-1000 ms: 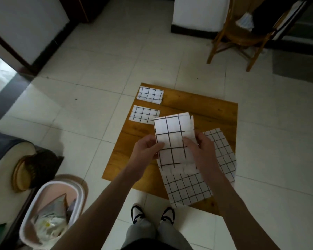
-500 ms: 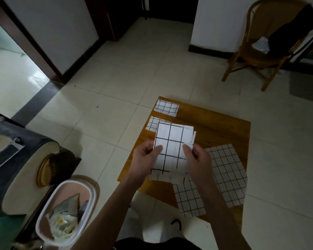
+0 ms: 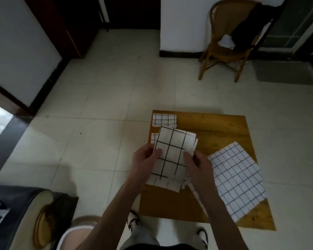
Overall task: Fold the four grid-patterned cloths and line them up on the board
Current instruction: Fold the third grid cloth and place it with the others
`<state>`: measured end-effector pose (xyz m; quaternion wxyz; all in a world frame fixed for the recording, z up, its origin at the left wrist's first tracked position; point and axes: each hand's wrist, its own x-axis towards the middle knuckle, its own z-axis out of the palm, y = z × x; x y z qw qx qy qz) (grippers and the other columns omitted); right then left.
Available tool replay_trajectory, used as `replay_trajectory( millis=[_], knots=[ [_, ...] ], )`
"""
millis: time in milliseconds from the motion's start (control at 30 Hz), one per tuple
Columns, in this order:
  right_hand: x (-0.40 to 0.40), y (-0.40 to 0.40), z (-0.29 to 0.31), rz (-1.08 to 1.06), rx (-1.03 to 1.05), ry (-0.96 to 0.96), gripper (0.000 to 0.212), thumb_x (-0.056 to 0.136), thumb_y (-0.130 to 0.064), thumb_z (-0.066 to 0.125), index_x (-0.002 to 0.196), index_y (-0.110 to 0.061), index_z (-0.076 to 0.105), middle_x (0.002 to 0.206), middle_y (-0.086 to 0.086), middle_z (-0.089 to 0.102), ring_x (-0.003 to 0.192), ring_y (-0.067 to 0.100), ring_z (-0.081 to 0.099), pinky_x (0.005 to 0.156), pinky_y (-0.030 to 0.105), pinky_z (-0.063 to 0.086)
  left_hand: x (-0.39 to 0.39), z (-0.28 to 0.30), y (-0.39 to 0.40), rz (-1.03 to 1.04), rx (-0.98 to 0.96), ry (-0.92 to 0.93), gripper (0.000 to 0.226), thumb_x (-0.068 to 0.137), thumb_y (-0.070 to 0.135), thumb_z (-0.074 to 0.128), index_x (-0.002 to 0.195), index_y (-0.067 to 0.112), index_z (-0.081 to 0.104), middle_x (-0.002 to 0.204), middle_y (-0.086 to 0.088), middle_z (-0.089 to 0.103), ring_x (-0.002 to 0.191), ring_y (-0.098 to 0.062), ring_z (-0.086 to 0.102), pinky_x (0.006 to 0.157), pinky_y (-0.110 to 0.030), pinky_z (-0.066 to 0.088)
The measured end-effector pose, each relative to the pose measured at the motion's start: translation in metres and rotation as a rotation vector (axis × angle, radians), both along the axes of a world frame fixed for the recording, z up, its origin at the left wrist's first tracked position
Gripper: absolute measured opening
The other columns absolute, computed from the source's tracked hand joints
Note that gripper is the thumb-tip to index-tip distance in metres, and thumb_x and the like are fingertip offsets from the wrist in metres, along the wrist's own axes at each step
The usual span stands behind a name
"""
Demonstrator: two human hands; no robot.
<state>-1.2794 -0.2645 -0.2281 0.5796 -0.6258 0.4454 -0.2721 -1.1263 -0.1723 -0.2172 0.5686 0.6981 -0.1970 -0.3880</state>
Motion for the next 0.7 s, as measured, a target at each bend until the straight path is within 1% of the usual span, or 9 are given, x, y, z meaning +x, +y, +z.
replay_trajectory(
  millis=[67,100,167,200,267,367,533,600,700],
  knots=[
    [0.017,0.01,0.001,-0.059,0.002,-0.001,0.033,0.102,-0.027,0.062,0.084,0.001,0.06,0.07,0.017,0.053,0.062,0.017,0.05,0.057,0.031,0.044,0.023,0.002,0.004,-0.07,-0.015,0.006,0.018,0.1,0.023,0.066,0.091,0.008,0.066,0.078,-0.01,0.055,0.075,-0.02,0.05,0.07,-0.037,0.043],
    [0.025,0.016,0.003,-0.096,-0.001,-0.006,0.035,0.101,-0.026,0.062,0.081,0.002,0.057,0.07,0.019,0.05,0.062,0.017,0.048,0.057,0.031,0.043,0.033,0.003,0.006,-0.111,-0.02,0.002,0.018,0.1,0.024,0.066,0.092,0.008,0.067,0.081,-0.017,0.057,0.076,-0.022,0.052,0.071,-0.039,0.044],
    [0.037,0.025,0.008,-0.159,-0.008,-0.001,0.036,0.101,-0.023,0.063,0.072,-0.007,0.05,0.063,0.006,0.041,0.057,0.012,0.041,0.052,0.024,0.038,0.049,0.003,0.008,-0.165,0.001,-0.022,0.018,0.099,0.025,0.066,0.096,0.007,0.067,0.088,-0.025,0.06,0.077,-0.024,0.055,0.07,-0.039,0.046],
    [0.042,0.03,0.009,-0.184,-0.009,-0.003,0.036,0.101,-0.022,0.064,0.07,-0.012,0.047,0.061,0.0,0.039,0.055,0.009,0.038,0.05,0.021,0.036,0.055,0.004,0.008,-0.176,0.003,-0.033,0.019,0.099,0.024,0.066,0.095,0.006,0.066,0.084,-0.022,0.06,0.075,-0.022,0.053,0.069,-0.037,0.045],
    [0.048,0.038,0.011,-0.216,-0.015,-0.031,0.037,0.101,-0.019,0.064,0.069,-0.015,0.045,0.058,-0.007,0.035,0.053,0.006,0.034,0.048,0.018,0.033,0.063,0.008,0.01,-0.188,0.004,-0.068,0.021,0.098,0.02,0.067,0.083,0.006,0.061,0.069,-0.003,0.051,0.067,-0.012,0.046,0.062,-0.024,0.04],
    [0.052,0.047,0.011,-0.227,-0.001,-0.06,0.037,0.1,-0.02,0.064,0.069,-0.014,0.044,0.057,-0.009,0.034,0.052,0.004,0.034,0.048,0.017,0.033,0.066,0.013,0.013,-0.211,0.03,-0.131,0.029,0.098,0.015,0.066,0.072,0.017,0.053,0.059,0.016,0.04,0.057,-0.003,0.037,0.054,-0.014,0.033],
    [0.058,0.06,0.006,-0.211,0.009,-0.055,0.035,0.1,-0.021,0.064,0.071,-0.015,0.045,0.051,-0.014,0.041,0.049,0.0,0.037,0.047,0.013,0.036,0.068,0.017,0.023,-0.156,0.01,-0.166,0.019,0.097,0.015,0.066,0.082,0.005,0.062,0.066,0.008,0.047,0.062,-0.005,0.042,0.057,-0.015,0.036],
    [0.059,0.067,0.002,-0.219,0.009,-0.033,0.034,0.1,-0.022,0.065,0.071,-0.015,0.047,0.052,-0.014,0.041,0.05,0.001,0.037,0.047,0.015,0.036,0.071,0.015,0.027,-0.156,0.001,-0.173,0.015,0.097,0.017,0.067,0.088,0.005,0.067,0.071,0.003,0.051,0.066,-0.007,0.046,0.061,-0.016,0.039],
    [0.064,0.074,0.0,-0.268,-0.002,-0.002,0.034,0.099,-0.025,0.066,0.072,-0.012,0.05,0.056,-0.009,0.045,0.052,0.006,0.041,0.049,0.021,0.038,0.08,0.013,0.025,-0.218,0.012,-0.203,0.016,0.098,0.017,0.067,0.085,0.008,0.066,0.07,0.004,0.052,0.064,-0.006,0.046,0.059,-0.017,0.038]
  ],
)
